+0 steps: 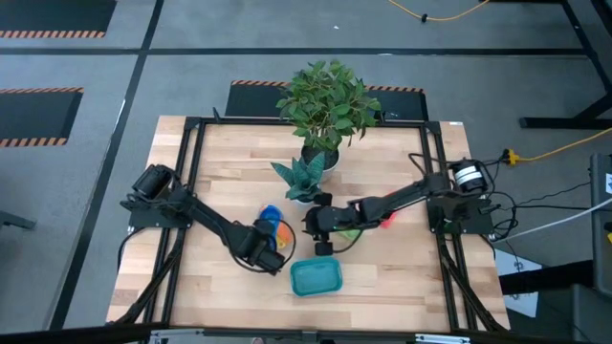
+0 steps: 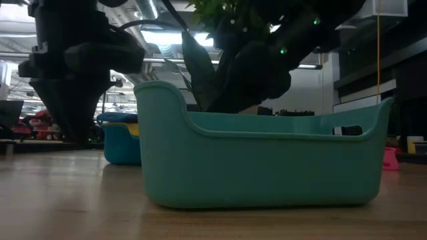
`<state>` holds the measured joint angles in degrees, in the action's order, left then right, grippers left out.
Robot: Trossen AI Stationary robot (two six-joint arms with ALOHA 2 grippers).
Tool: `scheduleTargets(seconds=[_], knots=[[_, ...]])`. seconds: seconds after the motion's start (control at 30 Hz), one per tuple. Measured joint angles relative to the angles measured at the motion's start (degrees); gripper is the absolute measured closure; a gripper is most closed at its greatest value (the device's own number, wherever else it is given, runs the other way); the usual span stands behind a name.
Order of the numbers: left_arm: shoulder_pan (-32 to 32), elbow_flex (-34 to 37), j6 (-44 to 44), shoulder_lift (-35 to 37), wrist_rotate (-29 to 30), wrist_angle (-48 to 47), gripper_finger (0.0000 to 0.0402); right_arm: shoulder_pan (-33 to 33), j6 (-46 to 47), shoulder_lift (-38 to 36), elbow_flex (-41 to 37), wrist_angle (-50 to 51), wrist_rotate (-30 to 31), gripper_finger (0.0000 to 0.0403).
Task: Nest measuring cups in basket
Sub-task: Stack the blue measuring cup on top of the orange measuring cup
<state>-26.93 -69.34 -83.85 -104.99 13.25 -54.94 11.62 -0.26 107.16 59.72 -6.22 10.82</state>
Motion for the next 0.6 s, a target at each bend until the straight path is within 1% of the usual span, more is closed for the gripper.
scheduleTargets(seconds=[0.1, 0.37, 0.6], knots=[[0.45, 0.0, 0.31, 0.0, -0.37, 0.79, 0.0317, -0.4, -0.1, 1.42, 0.0, -2.08, -1.91, 0.025], [0.56, 0.0, 0.42, 0.0, -0.56, 1.09, 0.0317, -1.44, -0.23, 5.3, 0.02, -8.31, -1.95, 0.025], [0.67, 0.0, 0.44, 0.0, -0.53, 2.06, 0.0317, -1.78, 0.01, 7.13, 0.02, -10.81, -2.0, 0.025]])
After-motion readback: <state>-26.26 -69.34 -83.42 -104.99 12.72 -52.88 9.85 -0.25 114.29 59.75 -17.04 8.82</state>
